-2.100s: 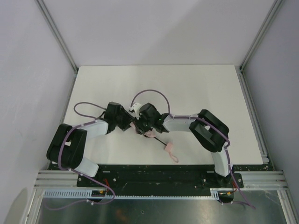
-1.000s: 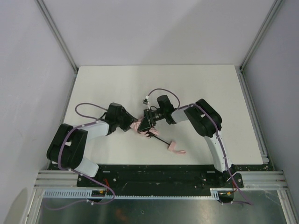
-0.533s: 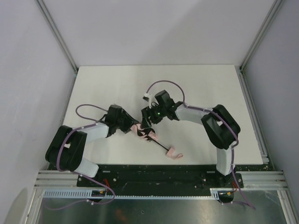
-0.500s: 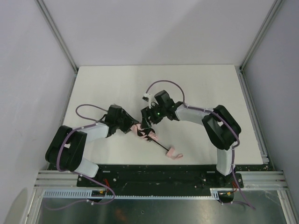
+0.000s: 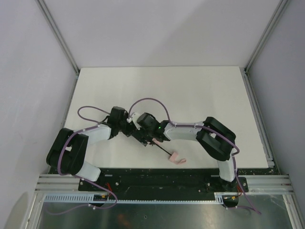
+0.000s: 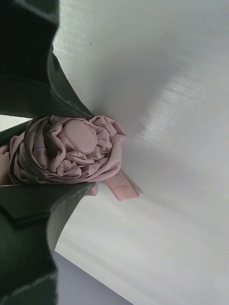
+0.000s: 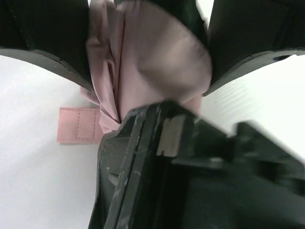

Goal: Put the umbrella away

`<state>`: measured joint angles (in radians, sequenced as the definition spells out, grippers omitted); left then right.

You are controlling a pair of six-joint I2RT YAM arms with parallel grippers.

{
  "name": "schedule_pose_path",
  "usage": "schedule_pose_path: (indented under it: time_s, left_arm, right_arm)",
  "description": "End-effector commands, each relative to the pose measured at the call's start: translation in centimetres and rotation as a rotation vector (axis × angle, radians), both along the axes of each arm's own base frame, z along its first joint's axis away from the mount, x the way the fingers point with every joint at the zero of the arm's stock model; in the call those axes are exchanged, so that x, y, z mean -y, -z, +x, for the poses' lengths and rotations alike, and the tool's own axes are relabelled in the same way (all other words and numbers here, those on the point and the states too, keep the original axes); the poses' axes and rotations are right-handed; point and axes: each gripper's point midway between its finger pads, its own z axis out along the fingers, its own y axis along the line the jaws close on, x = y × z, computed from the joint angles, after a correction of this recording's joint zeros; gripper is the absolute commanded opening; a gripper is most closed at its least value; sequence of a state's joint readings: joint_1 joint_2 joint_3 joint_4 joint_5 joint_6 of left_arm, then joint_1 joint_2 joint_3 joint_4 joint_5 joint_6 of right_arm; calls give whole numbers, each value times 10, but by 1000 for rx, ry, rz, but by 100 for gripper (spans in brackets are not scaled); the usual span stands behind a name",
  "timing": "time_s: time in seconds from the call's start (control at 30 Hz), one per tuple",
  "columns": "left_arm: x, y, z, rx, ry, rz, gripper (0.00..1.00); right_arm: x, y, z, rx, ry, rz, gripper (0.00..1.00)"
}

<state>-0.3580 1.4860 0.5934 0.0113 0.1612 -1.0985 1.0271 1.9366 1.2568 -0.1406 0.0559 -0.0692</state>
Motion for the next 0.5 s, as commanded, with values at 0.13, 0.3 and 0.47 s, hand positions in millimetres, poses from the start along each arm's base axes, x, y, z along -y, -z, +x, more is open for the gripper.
schedule_pose_path:
  time_s: [0.13,0.3,0.47]
  left_arm:
    - [-27,47,-51,-238,20,154,0]
    - [-27,43,-48,-222,30,152,0]
    - [-27,39,-46,-203,38,155,29]
  right_arm:
    - [35,62,17,89,71,-237,66]
    - [34,74,10,15,36,-178,26]
    - [36,79,10,-99,19,-72,3]
